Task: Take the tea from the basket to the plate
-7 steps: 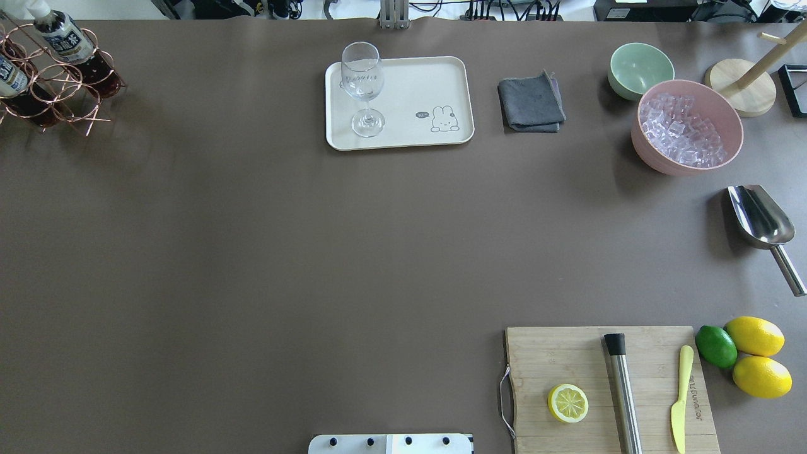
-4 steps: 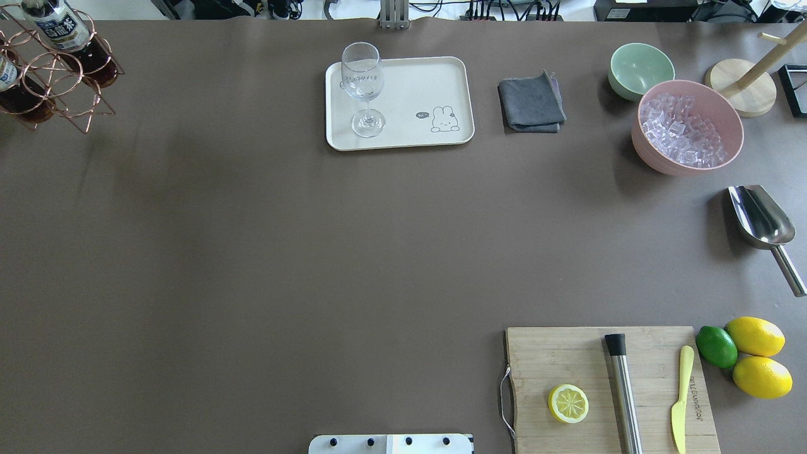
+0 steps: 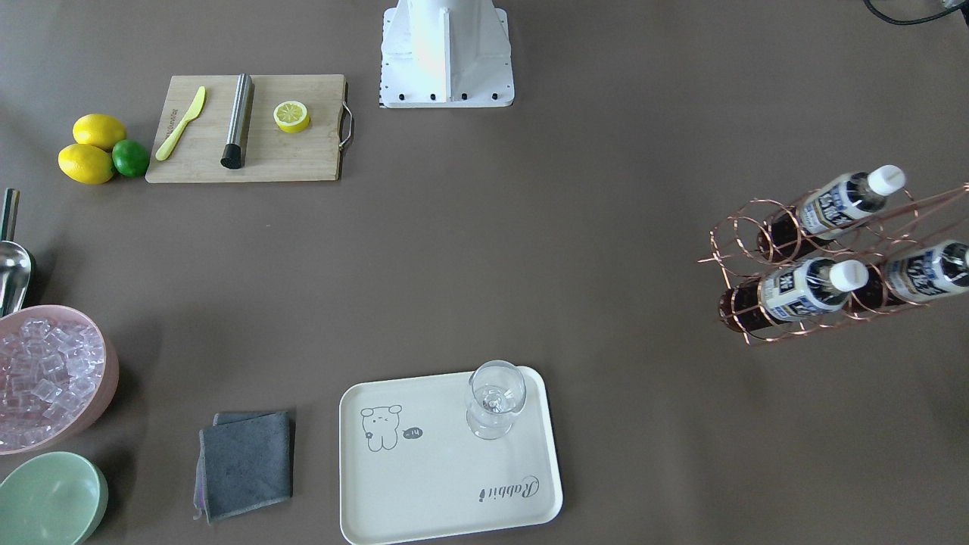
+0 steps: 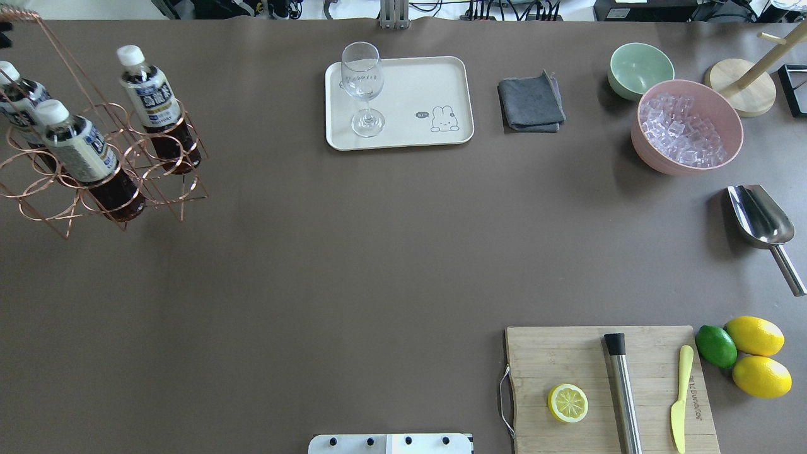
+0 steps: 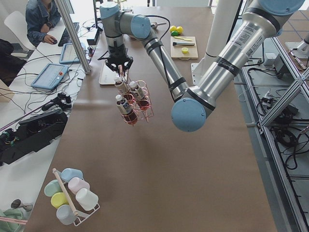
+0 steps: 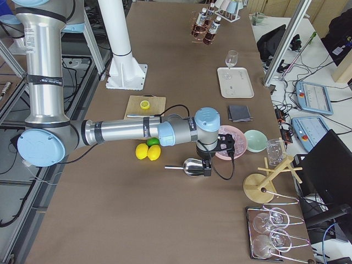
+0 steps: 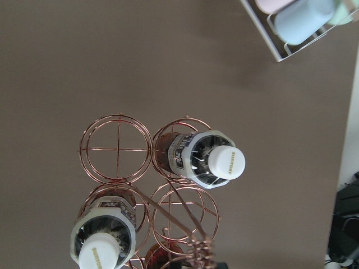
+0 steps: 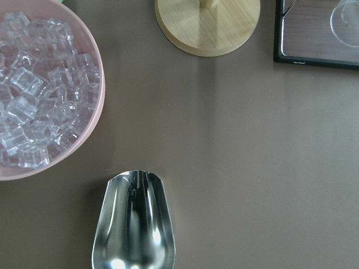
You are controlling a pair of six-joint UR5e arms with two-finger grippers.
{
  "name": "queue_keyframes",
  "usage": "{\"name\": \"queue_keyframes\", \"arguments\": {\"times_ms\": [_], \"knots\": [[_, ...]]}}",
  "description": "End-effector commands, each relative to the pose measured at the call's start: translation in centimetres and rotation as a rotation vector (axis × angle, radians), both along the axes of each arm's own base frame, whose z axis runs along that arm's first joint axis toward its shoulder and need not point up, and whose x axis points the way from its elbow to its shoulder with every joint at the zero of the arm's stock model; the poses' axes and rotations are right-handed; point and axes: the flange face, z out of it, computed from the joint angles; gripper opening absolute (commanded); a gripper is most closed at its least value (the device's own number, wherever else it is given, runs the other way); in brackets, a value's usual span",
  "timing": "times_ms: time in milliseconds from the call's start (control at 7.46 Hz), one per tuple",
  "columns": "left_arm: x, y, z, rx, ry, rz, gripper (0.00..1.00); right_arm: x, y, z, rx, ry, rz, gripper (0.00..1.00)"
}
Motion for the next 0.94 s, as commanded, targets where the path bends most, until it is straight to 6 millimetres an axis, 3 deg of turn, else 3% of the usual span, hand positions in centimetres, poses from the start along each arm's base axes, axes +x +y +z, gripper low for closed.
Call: {"name": "queue_keyframes", "arguments": {"times_ms": [0,268,402,536,804], "knots": [[11.4,6.2,-6.2,-0.008,0.086,0.035,0.0,-0.1,0.1,-1.2,0.024,-0.013,-0.006,0.98],[15.2,8.5,-9.6,-0.008,0.141,0.045,0.0,-0.4,0.2,-2.9,0.051,-0.031,-0.011,0.99],[18.3,11.2,-11.7,-0.023,0.168,0.068,0.0,-0.4,0.2,-2.8,0.049,-0.031,-0.012,0.99],[21.4,12.3,-13.4,-0.008,0.228,0.08,0.0,-0.4,0.4,-2.5,0.046,-0.03,-0.016,0.99],[24.7,12.4,-15.8,-0.007,0.283,0.088,0.0,-2.4,0.2,-3.5,0.071,-0.051,-0.053,0.99]]}}
